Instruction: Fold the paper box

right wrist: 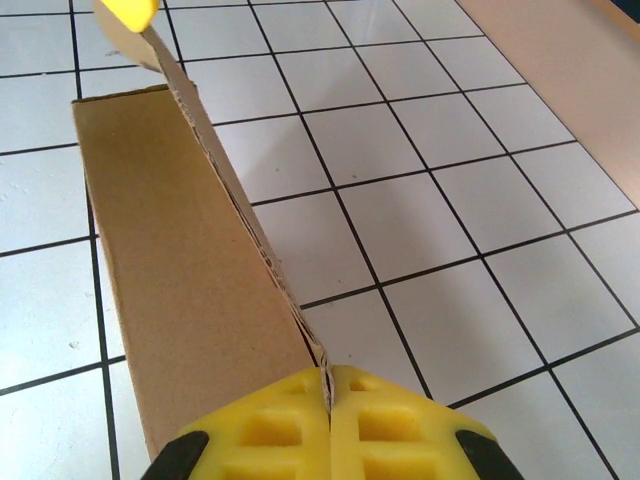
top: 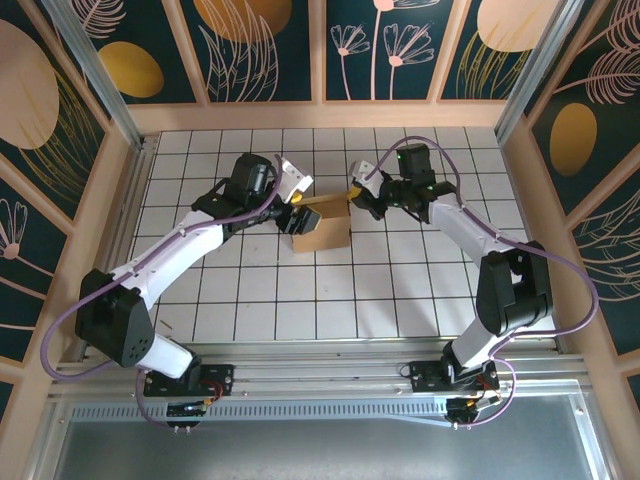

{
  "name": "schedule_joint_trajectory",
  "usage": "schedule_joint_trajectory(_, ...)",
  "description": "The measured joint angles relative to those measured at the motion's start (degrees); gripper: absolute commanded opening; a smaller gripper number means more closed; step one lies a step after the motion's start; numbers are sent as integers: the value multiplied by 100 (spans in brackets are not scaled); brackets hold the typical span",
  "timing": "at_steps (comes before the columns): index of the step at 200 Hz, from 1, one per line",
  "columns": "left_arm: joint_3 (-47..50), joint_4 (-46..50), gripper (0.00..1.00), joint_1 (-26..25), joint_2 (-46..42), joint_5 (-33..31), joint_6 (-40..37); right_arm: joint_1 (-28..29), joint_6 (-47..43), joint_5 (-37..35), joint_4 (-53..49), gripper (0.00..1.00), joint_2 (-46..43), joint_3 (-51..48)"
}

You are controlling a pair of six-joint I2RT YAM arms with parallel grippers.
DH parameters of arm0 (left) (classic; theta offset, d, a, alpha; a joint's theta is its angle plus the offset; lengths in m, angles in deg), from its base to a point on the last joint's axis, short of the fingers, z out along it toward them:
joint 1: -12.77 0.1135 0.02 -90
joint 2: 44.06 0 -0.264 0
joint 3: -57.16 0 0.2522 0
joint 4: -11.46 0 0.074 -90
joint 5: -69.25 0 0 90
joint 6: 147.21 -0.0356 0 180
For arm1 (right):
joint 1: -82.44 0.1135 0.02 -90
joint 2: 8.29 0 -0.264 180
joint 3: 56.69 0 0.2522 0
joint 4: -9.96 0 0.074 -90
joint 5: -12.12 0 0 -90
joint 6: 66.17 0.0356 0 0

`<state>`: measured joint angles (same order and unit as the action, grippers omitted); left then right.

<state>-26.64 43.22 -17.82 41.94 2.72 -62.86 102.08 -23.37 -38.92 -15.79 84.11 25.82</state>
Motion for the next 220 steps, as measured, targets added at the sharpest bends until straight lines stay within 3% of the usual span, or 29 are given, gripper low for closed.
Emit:
schedule_joint_trajectory(29,-31,-33,69,-9,22,-466,-160,81,-4,7,-20,0,0,-2)
schedule_joint_trajectory(60,-164,-22,70,-11,192,-675,-413,98,-22,-7,-92,0,0,-2)
schedule_joint_trajectory(69,-190,-37,78,-11,251,-765,-490,101,-26,-7,-109,0,0,0)
schedule_joint_trajectory(78,-197,-90,98,-20,293,-881,-627,111,-42,-9,-136,0,0,0)
schedule_joint_trajectory(83,-197,-111,99,-33,306,-955,-660,122,-44,-9,-155,0,0,0)
schedule_joint_trajectory(113,-42,-151,99,-31,219,-1353,-1064,146,-48,26,-214,0,0,0)
schedule_joint_trajectory(140,94,-122,93,-4,-129,-1456,-1497,146,-85,59,-219,0,0,11)
schedule_joint_trajectory(169,-131,81,94,-4,-492,-1451,-2083,146,-140,59,-238,0,0,26)
schedule_joint_trajectory(220,-1547,1309,93,-4,483,-826,-2916,146,-195,63,-258,0,0,37)
